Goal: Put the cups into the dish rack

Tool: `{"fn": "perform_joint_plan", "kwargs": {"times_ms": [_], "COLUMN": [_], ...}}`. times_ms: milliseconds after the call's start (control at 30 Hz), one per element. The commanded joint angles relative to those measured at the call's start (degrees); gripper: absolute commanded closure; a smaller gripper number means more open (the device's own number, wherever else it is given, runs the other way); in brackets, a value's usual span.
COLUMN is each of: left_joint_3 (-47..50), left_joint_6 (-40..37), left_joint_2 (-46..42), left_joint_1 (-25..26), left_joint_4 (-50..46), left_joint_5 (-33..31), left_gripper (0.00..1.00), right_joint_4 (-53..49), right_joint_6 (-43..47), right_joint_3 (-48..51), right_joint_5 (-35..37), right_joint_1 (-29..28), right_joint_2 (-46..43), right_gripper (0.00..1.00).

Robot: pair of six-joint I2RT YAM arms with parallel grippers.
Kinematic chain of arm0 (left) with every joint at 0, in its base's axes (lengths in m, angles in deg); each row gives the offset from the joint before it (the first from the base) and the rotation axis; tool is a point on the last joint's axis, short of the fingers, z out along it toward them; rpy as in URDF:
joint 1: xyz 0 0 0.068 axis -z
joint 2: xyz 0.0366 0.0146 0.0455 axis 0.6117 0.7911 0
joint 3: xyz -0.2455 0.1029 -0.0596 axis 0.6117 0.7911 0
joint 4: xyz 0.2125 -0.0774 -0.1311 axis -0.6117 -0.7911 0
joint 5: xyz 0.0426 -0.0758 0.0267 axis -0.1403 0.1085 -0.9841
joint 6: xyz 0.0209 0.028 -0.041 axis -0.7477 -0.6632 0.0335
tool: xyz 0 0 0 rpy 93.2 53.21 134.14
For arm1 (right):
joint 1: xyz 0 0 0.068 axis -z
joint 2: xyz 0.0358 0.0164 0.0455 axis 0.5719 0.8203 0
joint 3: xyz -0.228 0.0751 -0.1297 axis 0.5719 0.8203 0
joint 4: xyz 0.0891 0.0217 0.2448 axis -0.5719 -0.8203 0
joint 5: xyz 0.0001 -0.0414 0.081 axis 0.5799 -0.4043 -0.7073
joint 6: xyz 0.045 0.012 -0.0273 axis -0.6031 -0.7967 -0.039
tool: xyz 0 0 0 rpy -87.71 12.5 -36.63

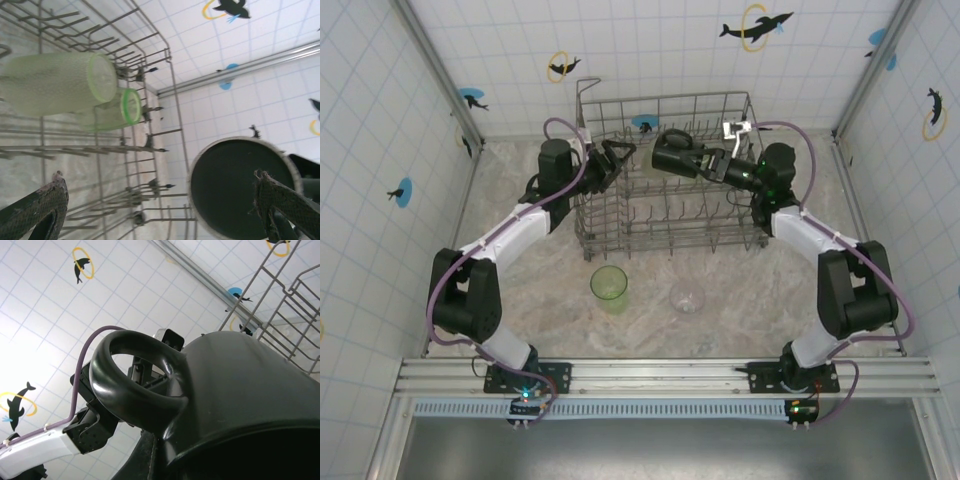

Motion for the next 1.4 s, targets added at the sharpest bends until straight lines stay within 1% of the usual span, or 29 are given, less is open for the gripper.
{"fn": "perform_joint_plan", "kwargs": {"times_ms": [0, 100, 233, 367, 533, 700, 933, 1133, 1367], "left_joint_3": [0.0, -0.9, -0.4, 0.1, 0.6, 1.9, 4.2, 3.4, 4.3], "left_joint_6": [8.2, 10.2, 13.8, 15.0, 16.5, 21.6, 21.5, 22.6, 25.8], "left_joint_2": [0.3, 0.7, 0.8, 0.9, 1.5, 2.8, 2.6, 2.8, 3.4], "left_joint_1": [-0.4, -0.3, -0.4, -0.3, -0.3, -0.2, -0.1, 0.4, 0.7], "left_joint_4": [7.5, 9.2, 12.6, 14.3, 16.0, 22.8, 22.5, 23.2, 27.3], "left_joint_5": [3.2, 5.5, 8.7, 11.0, 11.9, 13.5, 13.6, 13.9, 14.3], "left_gripper": [0.02, 0.02, 0.02, 0.02, 0.02, 0.02, 0.02, 0.02, 0.02], "right_joint_4": [12.9, 16.0, 17.2, 23.2, 30.4, 31.3, 32.3, 34.0, 34.3], "right_joint_6": [-1.9, -3.4, -4.7, -9.1, -15.2, -16.2, -16.5, -17.8, -18.3], "right_joint_3": [0.0, -0.2, -1.5, -2.3, -3.4, -4.5, -5.8, -7.6, -9.3], "right_joint_5": [-2.5, -3.2, -4.1, -4.7, -5.0, -4.8, -5.2, -5.3, -5.4], "right_joint_1": [-0.9, -1.3, -1.6, -1.8, -2.4, -2.7, -3.2, -4.1, -5.1], "right_joint_2": [0.9, 1.6, 2.7, 4.4, 6.8, 8.4, 9.9, 11.8, 13.0], "right_gripper": [1.00, 1.00, 1.00, 1.00, 1.00, 1.00, 1.00, 1.00, 1.00]}}
